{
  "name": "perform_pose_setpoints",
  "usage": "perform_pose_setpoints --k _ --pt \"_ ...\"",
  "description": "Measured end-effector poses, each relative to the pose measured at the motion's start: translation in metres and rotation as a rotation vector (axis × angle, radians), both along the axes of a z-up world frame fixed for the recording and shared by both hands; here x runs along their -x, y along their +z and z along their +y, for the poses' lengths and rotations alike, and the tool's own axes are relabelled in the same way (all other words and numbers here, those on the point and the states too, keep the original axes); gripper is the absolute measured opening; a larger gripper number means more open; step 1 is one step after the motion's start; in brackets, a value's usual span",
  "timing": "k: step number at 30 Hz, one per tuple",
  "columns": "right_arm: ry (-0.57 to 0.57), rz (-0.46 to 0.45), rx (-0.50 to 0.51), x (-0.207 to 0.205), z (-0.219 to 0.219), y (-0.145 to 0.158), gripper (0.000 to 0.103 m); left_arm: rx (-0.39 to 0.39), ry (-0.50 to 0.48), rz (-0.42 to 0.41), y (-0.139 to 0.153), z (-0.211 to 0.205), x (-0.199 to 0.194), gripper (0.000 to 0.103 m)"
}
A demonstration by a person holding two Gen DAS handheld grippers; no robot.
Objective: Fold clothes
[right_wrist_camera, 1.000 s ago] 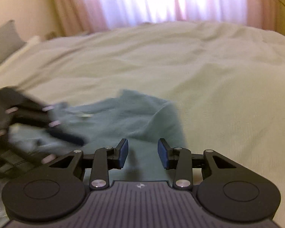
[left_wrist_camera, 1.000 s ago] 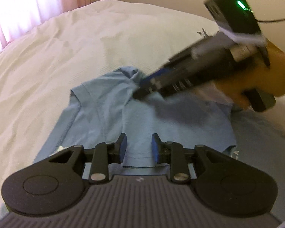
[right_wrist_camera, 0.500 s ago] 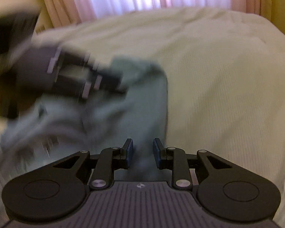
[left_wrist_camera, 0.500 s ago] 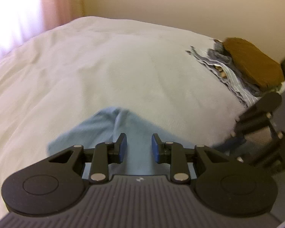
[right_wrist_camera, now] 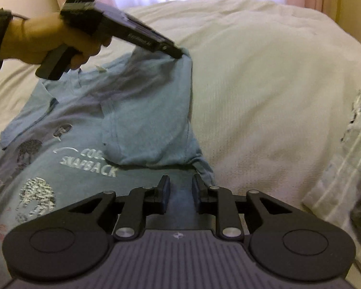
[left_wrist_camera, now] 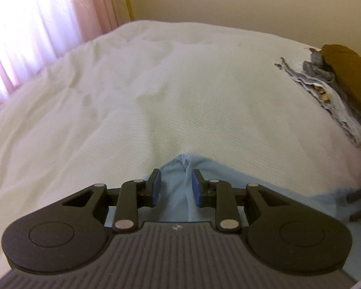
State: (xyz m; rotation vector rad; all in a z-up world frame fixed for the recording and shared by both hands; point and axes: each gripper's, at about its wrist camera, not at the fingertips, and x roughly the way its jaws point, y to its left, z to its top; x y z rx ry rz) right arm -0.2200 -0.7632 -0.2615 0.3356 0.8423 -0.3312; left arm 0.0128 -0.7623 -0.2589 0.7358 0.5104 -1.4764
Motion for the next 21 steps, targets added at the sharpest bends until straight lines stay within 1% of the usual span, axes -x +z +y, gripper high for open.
perform_pose_setpoints --k 2,4,6,8,11,14,16,19,21 --pt "-0.007 -0.027 0.007 0.004 0.004 0.01 0.025 0.002 0.011 -0.006 0.005 0.019 0.003 0.024" --pt "0.014 -0.076 0.012 -0.005 0.01 0.02 0.025 -0.017 0.023 0.002 0.005 0.035 0.006 0.024" --pt "0.06 -0.098 0.007 -0.021 0.019 0.022 0.025 -0.044 0.043 0.011 0.002 0.052 0.01 0.024" --pt "0.124 -0.08 -0.012 -0.037 0.029 0.013 0.024 -0.056 0.074 0.019 0.004 0.069 0.013 0.024" --pt "0.155 0.016 -0.093 -0.048 0.036 -0.011 0.029 -0.055 0.134 0.032 0.012 0.101 0.016 0.025" --pt "0.153 -0.007 -0.067 -0.032 0.044 0.002 0.029 -0.058 0.216 0.051 0.022 0.141 0.022 0.028" --pt "0.153 0.01 -0.086 -0.02 0.049 0.005 0.03 -0.064 0.275 0.064 0.029 0.169 0.026 0.029" --pt "0.139 0.037 -0.139 -0.002 0.053 0.005 0.031 -0.096 0.378 0.077 0.038 0.225 0.04 0.032" --pt "0.121 0.029 -0.172 0.015 0.055 0.014 0.038 -0.122 0.439 0.091 0.044 0.263 0.05 0.036"
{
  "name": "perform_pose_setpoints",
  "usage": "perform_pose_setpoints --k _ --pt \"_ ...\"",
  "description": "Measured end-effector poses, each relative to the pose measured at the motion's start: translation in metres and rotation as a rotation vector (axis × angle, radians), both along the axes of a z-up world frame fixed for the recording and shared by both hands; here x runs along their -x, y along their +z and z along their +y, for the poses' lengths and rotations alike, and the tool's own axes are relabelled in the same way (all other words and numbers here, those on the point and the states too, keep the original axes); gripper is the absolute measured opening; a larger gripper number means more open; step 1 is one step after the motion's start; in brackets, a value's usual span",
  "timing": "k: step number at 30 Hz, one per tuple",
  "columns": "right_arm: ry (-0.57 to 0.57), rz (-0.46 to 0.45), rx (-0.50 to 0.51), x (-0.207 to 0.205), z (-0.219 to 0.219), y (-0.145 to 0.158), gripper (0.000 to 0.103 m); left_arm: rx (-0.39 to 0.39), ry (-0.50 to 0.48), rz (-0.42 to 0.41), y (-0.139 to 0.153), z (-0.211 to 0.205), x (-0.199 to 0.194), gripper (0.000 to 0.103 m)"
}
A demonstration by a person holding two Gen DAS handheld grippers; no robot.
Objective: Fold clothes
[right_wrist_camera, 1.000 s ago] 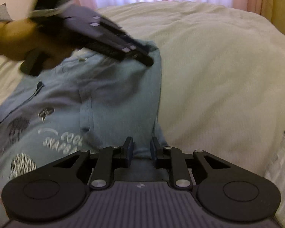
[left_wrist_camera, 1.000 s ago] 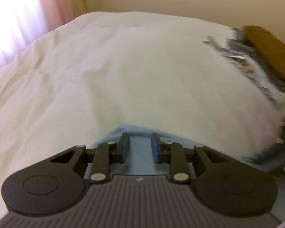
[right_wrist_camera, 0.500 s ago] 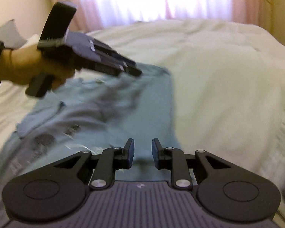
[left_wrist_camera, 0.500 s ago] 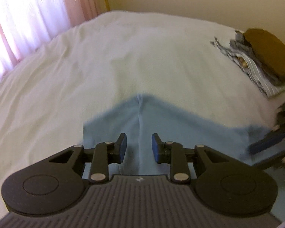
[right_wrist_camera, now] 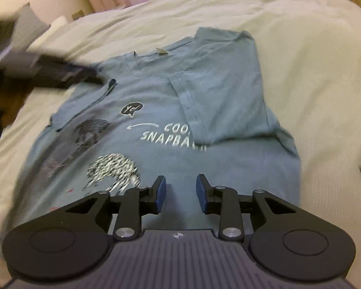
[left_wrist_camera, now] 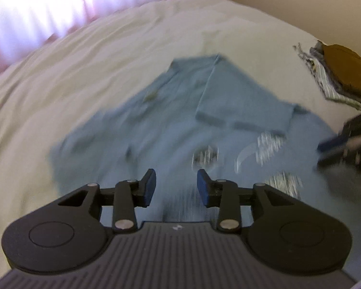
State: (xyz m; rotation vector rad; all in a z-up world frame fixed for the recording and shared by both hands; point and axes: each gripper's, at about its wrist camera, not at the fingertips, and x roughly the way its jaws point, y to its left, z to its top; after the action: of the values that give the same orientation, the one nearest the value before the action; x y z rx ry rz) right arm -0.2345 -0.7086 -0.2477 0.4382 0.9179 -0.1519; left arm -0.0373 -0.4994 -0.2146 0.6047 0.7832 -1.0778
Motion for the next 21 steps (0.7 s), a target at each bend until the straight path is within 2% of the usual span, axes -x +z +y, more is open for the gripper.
perform_pose_setpoints --k 2,6,8,10,11,13,15,21 --pt "-0.003 0.002 -0.005 0.013 0.007 0.008 0.042 -0.035 0.036 0.004 0.005 0.037 0.014 0.038" --pt "0.04 0.012 0.022 0.042 0.027 0.028 0.042 -0.092 0.072 0.007 0.012 0.102 0.043 0.04" --pt "0.08 0.024 0.054 0.057 0.042 0.037 0.042 -0.112 0.041 -0.007 0.014 0.126 0.059 0.042" --pt "0.113 0.049 0.092 0.072 0.059 0.044 0.042 -0.129 -0.01 -0.035 0.014 0.147 0.076 0.052" --pt "0.129 0.064 0.111 0.08 0.068 0.046 0.042 -0.137 -0.038 -0.05 0.014 0.158 0.085 0.056" --pt "0.162 0.099 0.155 0.094 0.086 0.048 0.042 -0.146 -0.138 -0.091 0.008 0.177 0.103 0.072" --pt "0.2 0.142 0.2 0.11 0.109 0.046 0.042 -0.177 -0.259 -0.147 -0.003 0.196 0.121 0.073" --pt "0.247 0.219 0.266 0.132 0.175 0.048 0.043 -0.187 -0.568 -0.293 -0.023 0.255 0.175 0.073"
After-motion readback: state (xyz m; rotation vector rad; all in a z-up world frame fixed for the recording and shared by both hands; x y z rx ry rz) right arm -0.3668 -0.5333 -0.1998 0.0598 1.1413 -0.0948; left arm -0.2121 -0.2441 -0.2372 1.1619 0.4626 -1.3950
